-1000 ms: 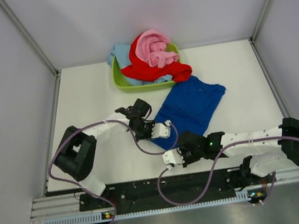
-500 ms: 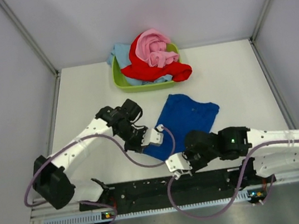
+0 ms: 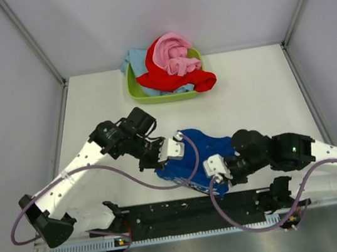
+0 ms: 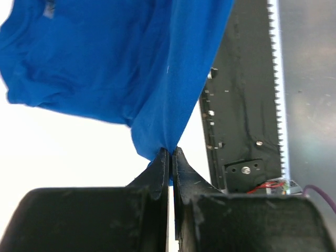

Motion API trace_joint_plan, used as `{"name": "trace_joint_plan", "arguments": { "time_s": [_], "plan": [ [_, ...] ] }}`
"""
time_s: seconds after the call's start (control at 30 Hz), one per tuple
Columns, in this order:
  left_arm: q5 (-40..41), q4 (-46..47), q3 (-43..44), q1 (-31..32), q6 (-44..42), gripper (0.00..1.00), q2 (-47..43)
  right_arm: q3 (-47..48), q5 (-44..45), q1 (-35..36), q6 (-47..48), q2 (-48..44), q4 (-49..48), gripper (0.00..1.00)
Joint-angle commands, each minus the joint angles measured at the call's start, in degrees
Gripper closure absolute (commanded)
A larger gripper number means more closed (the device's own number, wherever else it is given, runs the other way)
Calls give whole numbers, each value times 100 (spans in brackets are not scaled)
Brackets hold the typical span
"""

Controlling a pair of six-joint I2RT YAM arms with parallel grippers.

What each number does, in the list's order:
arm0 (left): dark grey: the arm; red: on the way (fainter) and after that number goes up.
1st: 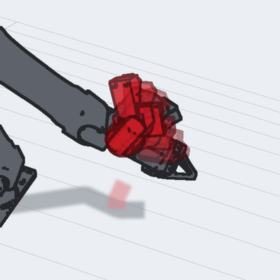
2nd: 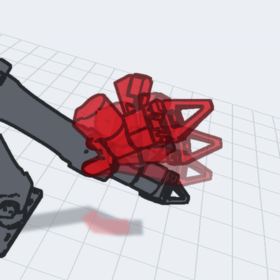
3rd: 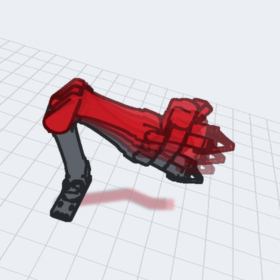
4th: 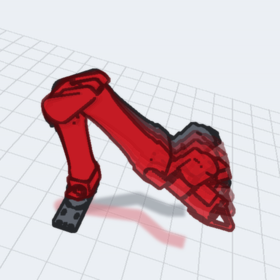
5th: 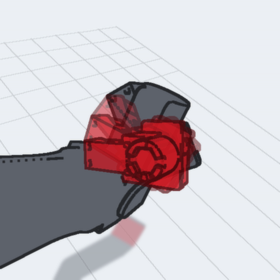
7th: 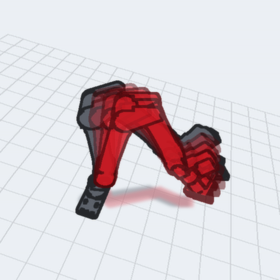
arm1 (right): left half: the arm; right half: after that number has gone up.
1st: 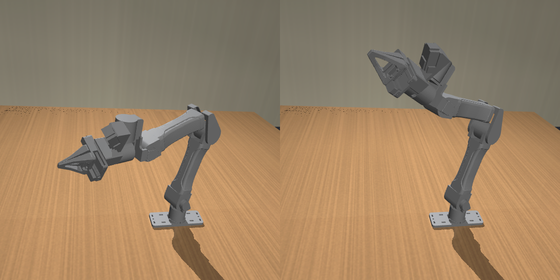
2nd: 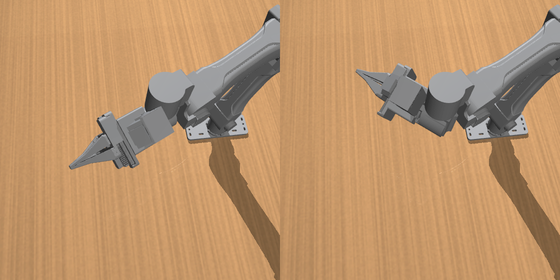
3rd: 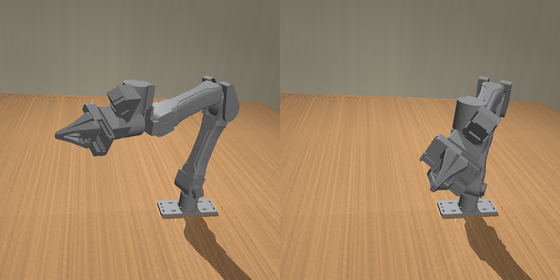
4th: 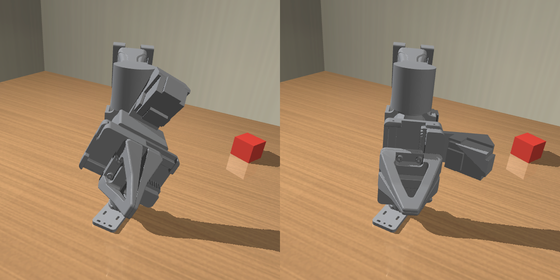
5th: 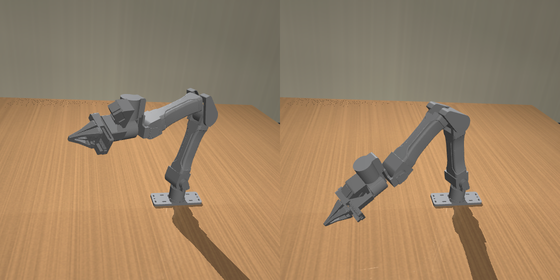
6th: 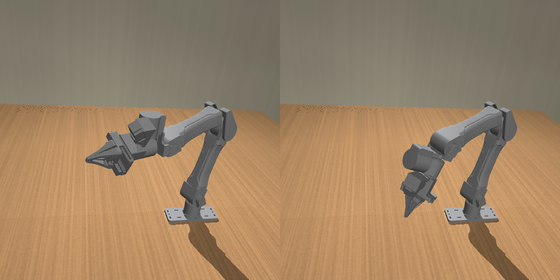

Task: Fold and stack the t-shirts
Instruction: Fold the long partially folded tshirt into a neat square

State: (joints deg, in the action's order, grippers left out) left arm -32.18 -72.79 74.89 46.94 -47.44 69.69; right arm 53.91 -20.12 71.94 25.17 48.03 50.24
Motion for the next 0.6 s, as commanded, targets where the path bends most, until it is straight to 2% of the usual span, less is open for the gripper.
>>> {"name": "trace_joint_plan", "arguments": {
  "time_s": [0.0, 0.17, 0.33, 0.57],
  "plan": [
    [783, 941, 350, -62, 736, 100, 430, -64, -449, -899, -416, -233, -154, 100],
    [1258, 1627, 683, -281, 1105, 100, 1142, -267, -308, -2199, -609, -224, -427, 100],
    [1303, 2146, 1351, -527, 1448, 100, 2011, -592, -414, -3579, -688, 12, -760, 100],
    [1355, 2445, 2195, -694, 1747, 100, 3365, -680, -151, -4495, -1066, 716, -1253, 100]
  ]
}}
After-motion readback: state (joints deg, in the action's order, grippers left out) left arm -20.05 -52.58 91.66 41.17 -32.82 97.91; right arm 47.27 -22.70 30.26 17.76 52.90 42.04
